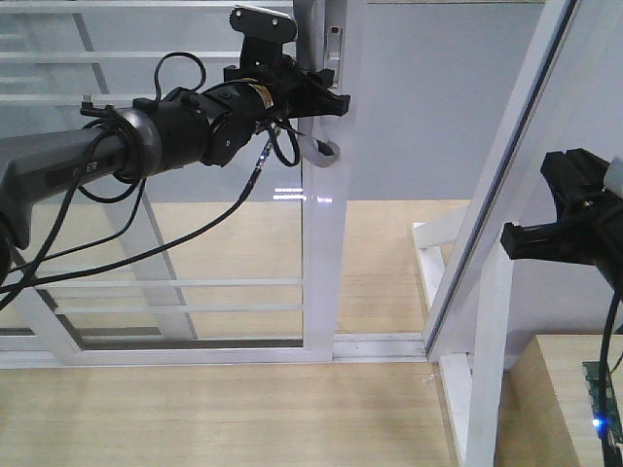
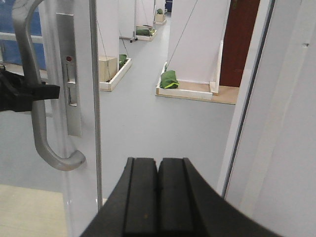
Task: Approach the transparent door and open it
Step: 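Pull the handle with the left gripper, sliding the door further open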
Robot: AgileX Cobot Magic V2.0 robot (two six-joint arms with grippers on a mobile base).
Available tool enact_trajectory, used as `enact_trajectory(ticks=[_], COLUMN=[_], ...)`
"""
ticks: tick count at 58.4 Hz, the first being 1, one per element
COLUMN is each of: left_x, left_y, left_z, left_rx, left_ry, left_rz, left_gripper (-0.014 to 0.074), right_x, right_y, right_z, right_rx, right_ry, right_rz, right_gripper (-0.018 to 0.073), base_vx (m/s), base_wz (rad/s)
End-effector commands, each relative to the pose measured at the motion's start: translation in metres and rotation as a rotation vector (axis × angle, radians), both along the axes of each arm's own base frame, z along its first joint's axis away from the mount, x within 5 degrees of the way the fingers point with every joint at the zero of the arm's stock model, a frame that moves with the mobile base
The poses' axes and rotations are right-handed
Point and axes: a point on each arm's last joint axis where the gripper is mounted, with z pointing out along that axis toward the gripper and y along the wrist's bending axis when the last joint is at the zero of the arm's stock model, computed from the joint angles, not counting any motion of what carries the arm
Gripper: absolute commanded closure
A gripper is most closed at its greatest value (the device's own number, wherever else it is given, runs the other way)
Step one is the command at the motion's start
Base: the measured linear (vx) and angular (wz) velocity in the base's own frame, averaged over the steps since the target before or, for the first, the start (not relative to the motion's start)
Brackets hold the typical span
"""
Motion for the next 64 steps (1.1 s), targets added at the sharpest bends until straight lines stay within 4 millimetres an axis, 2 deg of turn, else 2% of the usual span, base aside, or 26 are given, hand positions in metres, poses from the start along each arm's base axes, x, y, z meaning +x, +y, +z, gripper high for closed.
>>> enact_trajectory(ticks=[1, 14, 29, 53, 64], left_x=[-0.005, -0.006, -0.002, -0.005, -0.007], left_y=[0.011, 0.032, 0.066, 0.115, 0.135], left_z=[0.061, 0.078, 0.093, 0.129, 0.14], left_rx=[-0.096, -0.063, -0.042, -0.04, 0.023], left_ry=[-0.114, -0.071, -0.045, -0.086, -0.12], left_rz=[0.021, 0.066, 0.14, 0.238, 0.269], left_gripper=[0.0603, 0.0596, 0.0596, 0.0596, 0.0596], right_x=[0.001, 0.001, 0.001, 0.001, 0.001], right_y=[-0.003, -0.003, -0.003, -0.003, -0.003], right_z=[0.016, 0.016, 0.016, 0.016, 0.016], right_rx=[-0.01, -0.01, -0.01, -0.01, -0.009], right_ry=[-0.094, -0.094, -0.094, -0.094, -0.093], right_rz=[-0.035, -0.035, -0.035, -0.035, -0.035], right_gripper=[0.0564, 0.0564, 0.0564, 0.0564, 0.0564], base_vx=[0.0, 0.0, 0.0, 0.0, 0.0], base_wz=[0.0, 0.0, 0.0, 0.0, 0.0])
